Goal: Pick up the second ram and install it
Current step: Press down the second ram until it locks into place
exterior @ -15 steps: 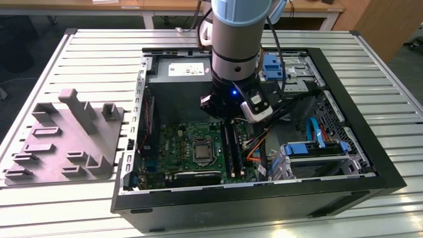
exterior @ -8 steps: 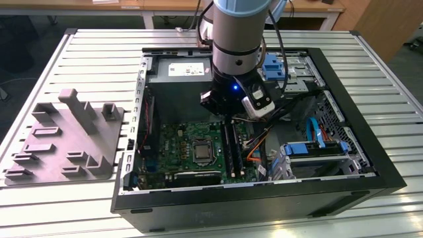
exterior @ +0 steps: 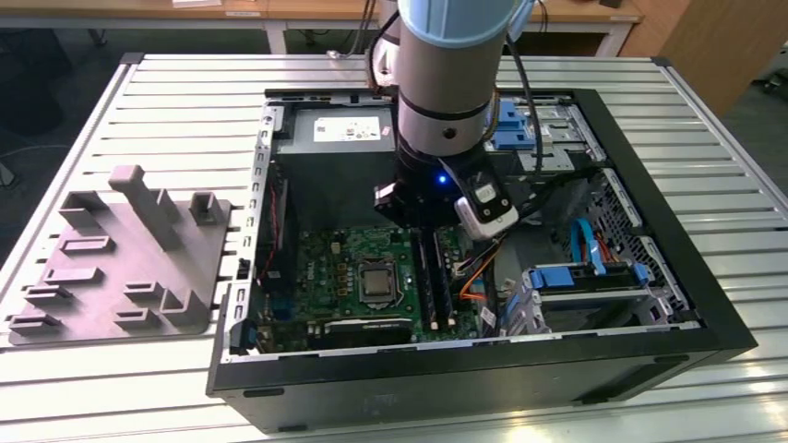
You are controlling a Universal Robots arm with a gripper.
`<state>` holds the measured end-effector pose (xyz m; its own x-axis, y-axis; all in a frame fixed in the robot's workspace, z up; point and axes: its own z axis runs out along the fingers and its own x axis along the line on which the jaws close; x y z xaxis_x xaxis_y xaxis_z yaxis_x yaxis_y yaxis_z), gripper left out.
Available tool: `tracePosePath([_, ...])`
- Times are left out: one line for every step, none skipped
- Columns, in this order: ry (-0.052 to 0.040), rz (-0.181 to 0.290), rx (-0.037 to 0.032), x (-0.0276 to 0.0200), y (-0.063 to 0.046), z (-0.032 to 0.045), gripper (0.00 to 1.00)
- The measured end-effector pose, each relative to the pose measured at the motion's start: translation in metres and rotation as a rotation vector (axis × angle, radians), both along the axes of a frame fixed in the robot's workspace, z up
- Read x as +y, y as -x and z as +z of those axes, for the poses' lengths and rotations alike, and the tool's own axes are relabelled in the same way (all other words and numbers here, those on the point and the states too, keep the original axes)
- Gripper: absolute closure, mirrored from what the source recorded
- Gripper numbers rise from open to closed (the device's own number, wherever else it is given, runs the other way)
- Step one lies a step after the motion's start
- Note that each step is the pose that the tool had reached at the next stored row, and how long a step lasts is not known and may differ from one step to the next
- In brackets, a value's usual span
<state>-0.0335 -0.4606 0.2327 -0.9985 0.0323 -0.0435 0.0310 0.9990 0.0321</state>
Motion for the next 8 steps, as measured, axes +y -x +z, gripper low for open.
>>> tracePosePath([0.0001,0.0,0.0001,-0.003,0.0,0.0,0.9])
tracePosePath([0.0001,0.0,0.0,-0.0061,0.0,0.0,0.9])
tracePosePath([0.0001,0.0,0.0,-0.0094,0.0,0.0001,0.9])
tracePosePath([0.0,0.0,0.0,-0.0128,0.0,0.0,0.9])
tracePosePath([0.0,0.0,0.0,-0.016,0.0,0.0,0.9])
tracePosePath([0.0002,0.0,0.0,-0.0192,0.0,0.0001,0.9])
tracePosePath([0.0001,0.0,0.0,-0.0222,0.0,0.0,0.9])
tracePosePath([0.0001,0.0,0.0,-0.0252,0.0,0.0,0.9])
